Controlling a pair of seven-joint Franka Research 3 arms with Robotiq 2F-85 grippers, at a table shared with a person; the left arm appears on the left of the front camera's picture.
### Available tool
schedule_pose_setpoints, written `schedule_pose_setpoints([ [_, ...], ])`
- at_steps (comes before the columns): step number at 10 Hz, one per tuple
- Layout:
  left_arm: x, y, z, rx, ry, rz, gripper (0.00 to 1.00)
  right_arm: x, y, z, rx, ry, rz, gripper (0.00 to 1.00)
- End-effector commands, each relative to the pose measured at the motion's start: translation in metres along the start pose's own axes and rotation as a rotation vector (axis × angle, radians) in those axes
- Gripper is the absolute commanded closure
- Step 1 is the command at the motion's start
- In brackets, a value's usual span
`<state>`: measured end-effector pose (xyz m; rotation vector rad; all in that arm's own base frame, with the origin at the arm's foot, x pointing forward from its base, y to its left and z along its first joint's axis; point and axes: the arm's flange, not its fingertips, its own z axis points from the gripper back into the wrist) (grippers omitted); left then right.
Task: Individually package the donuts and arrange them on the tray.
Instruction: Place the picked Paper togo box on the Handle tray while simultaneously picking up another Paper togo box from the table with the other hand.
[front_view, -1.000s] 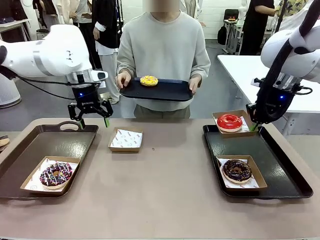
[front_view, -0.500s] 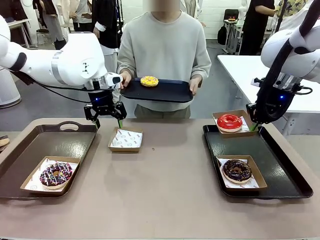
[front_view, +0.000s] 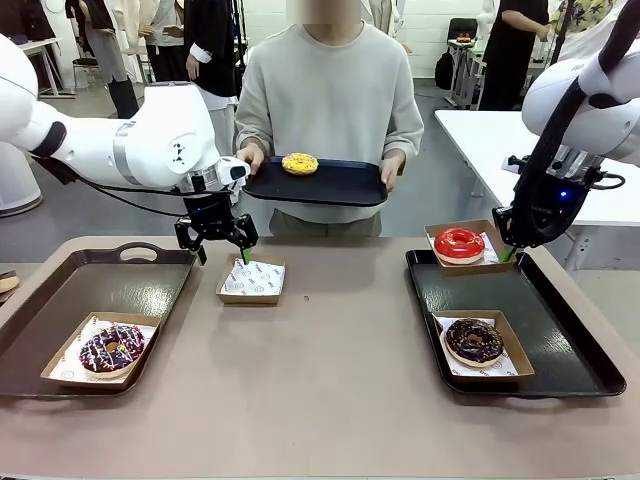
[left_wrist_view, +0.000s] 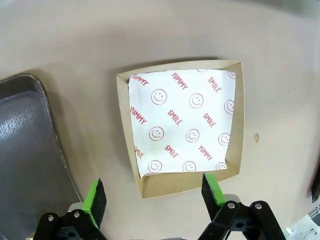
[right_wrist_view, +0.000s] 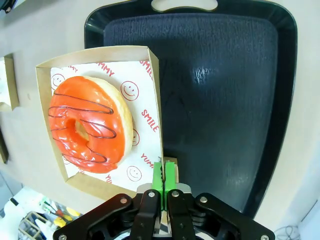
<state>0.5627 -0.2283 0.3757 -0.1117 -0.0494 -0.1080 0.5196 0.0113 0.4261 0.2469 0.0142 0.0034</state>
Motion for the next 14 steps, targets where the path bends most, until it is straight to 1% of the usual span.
schedule_pose_setpoints([
  [1, 0.000, 0.000, 0.004, -0.002, 0.002, 0.007, 0.00, -0.001, 0.000, 0.001, -0.005, 0.002, 0.003, 0.98],
  [10, 0.000, 0.000, 0.001, -0.001, -0.002, 0.000, 0.00, -0.001, 0.000, 0.001, -0.005, 0.002, 0.003, 0.98],
  [11, 0.004, 0.002, -0.004, 0.008, 0.026, -0.017, 0.00, 0.000, 0.000, 0.000, 0.000, 0.000, 0.000, 0.98],
  [13, 0.010, 0.002, -0.014, 0.028, 0.057, -0.005, 0.00, 0.004, 0.005, -0.003, -0.059, 0.006, -0.034, 0.98],
  [14, 0.014, 0.001, -0.016, 0.073, 0.054, -0.008, 0.00, 0.005, 0.007, -0.004, -0.069, 0.016, -0.040, 0.98],
])
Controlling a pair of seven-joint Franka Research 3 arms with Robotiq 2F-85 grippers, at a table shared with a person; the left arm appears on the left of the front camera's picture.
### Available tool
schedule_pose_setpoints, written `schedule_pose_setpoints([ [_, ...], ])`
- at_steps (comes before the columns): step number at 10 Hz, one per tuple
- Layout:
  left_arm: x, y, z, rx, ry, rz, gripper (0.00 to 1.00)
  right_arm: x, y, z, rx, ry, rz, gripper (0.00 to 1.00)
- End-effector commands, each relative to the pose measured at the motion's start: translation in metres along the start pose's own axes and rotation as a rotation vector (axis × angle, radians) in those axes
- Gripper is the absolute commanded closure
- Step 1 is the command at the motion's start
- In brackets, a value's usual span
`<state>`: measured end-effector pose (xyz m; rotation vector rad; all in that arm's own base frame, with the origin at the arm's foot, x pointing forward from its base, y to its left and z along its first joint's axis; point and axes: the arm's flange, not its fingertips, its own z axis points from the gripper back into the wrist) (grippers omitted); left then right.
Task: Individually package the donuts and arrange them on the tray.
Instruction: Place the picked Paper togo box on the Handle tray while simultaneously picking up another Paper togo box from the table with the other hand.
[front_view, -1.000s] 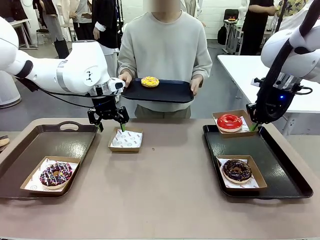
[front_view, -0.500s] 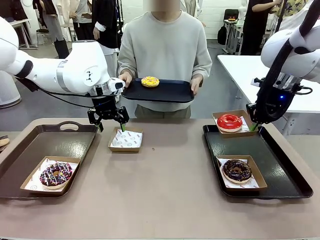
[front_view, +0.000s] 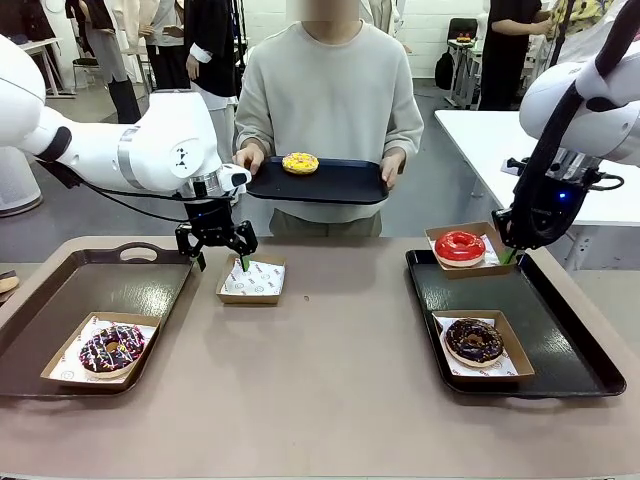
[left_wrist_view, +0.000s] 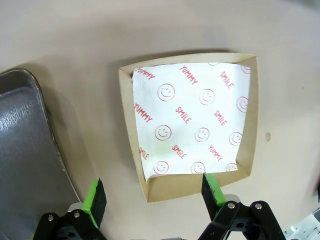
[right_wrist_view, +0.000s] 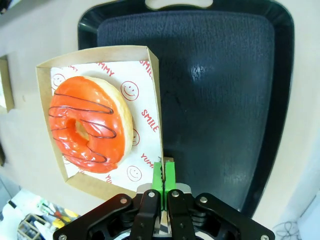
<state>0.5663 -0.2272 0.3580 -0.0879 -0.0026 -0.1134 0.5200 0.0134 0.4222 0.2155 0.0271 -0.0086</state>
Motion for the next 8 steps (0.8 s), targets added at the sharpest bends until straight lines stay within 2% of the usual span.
schedule_pose_setpoints([
  [1, 0.016, -0.004, 0.000, 0.085, 0.000, 0.005, 0.00, 0.008, 0.005, -0.001, -0.059, 0.013, -0.040, 0.98],
  [8, 0.037, -0.003, -0.018, 0.117, 0.012, 0.029, 0.00, 0.022, 0.015, -0.019, -0.107, 0.039, -0.066, 0.98],
])
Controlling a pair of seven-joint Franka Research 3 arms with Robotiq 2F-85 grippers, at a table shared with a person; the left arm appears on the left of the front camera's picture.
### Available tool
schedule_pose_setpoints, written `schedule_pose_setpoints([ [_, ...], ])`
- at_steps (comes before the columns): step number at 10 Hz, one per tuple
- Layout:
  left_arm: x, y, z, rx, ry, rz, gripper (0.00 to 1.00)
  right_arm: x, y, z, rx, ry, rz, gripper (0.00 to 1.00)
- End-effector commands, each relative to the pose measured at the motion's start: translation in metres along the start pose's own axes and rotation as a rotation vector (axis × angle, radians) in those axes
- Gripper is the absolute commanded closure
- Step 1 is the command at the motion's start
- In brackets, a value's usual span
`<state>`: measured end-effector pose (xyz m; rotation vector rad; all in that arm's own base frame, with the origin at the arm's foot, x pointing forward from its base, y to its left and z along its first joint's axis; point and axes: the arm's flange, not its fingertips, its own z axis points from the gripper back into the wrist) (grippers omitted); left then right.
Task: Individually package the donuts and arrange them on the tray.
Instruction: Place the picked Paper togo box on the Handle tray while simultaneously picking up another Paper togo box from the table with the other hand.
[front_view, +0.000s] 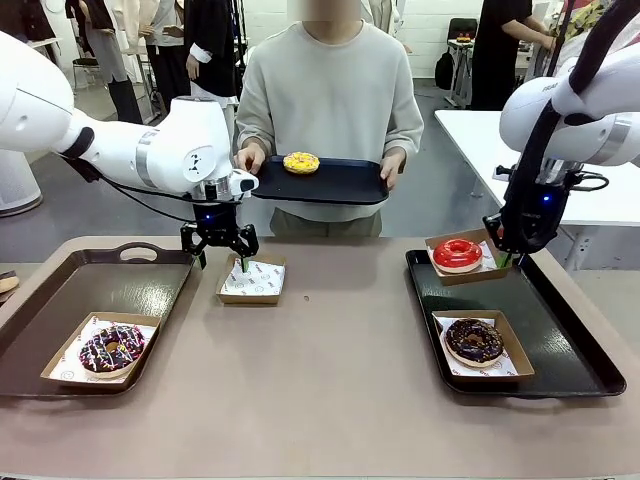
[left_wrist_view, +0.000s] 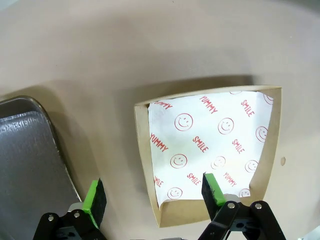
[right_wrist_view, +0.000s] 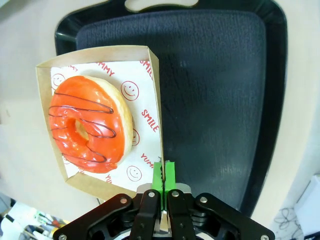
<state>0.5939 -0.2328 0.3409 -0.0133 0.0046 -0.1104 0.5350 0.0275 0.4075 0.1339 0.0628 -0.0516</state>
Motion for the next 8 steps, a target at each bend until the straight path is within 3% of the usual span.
schedule_pose_setpoints([
  [1, 0.009, -0.001, -0.003, 0.041, 0.005, 0.024, 0.00, 0.008, 0.007, -0.004, -0.028, 0.012, -0.018, 0.98],
  [8, 0.000, 0.007, -0.010, 0.029, -0.011, 0.035, 0.00, 0.019, 0.019, -0.028, -0.062, 0.039, -0.022, 0.98],
])
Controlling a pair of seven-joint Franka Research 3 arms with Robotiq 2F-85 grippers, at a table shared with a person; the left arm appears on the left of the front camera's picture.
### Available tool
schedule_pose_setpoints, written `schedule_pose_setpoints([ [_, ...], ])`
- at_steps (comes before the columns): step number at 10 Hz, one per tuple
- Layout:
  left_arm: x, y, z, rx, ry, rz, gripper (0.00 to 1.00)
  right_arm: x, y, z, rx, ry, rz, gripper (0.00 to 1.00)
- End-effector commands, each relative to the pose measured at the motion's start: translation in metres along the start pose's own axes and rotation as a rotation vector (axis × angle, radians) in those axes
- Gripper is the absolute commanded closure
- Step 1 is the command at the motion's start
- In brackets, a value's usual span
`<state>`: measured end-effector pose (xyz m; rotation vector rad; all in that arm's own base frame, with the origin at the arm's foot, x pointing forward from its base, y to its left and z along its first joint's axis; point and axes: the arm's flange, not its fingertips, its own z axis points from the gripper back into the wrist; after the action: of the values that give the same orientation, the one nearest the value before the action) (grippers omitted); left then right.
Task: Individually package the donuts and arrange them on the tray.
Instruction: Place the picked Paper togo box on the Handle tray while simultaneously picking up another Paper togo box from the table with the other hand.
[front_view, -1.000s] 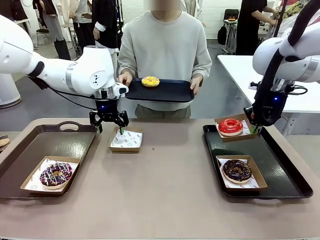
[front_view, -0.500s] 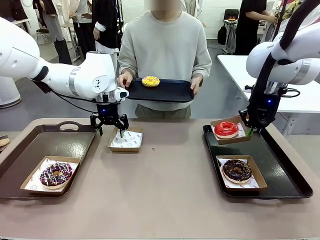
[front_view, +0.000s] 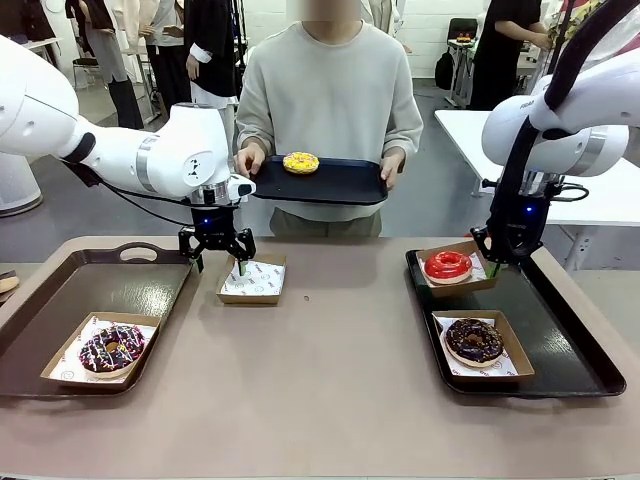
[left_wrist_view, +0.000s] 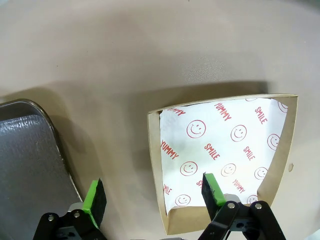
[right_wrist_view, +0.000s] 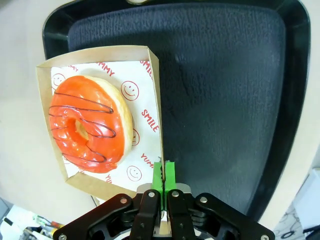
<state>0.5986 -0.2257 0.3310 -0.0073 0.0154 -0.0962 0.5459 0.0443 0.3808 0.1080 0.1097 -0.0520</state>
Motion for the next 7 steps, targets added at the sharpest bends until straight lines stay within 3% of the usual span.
schedule_pose_setpoints([
  [1, -0.0047, -0.0006, -0.0013, 0.023, -0.020, 0.020, 0.00, 0.0090, 0.0054, -0.0032, -0.045, -0.004, -0.018, 0.98],
  [7, -0.0057, 0.0001, -0.0070, 0.019, -0.016, 0.007, 0.00, 0.0175, 0.0010, -0.0110, -0.069, -0.010, -0.034, 0.98],
])
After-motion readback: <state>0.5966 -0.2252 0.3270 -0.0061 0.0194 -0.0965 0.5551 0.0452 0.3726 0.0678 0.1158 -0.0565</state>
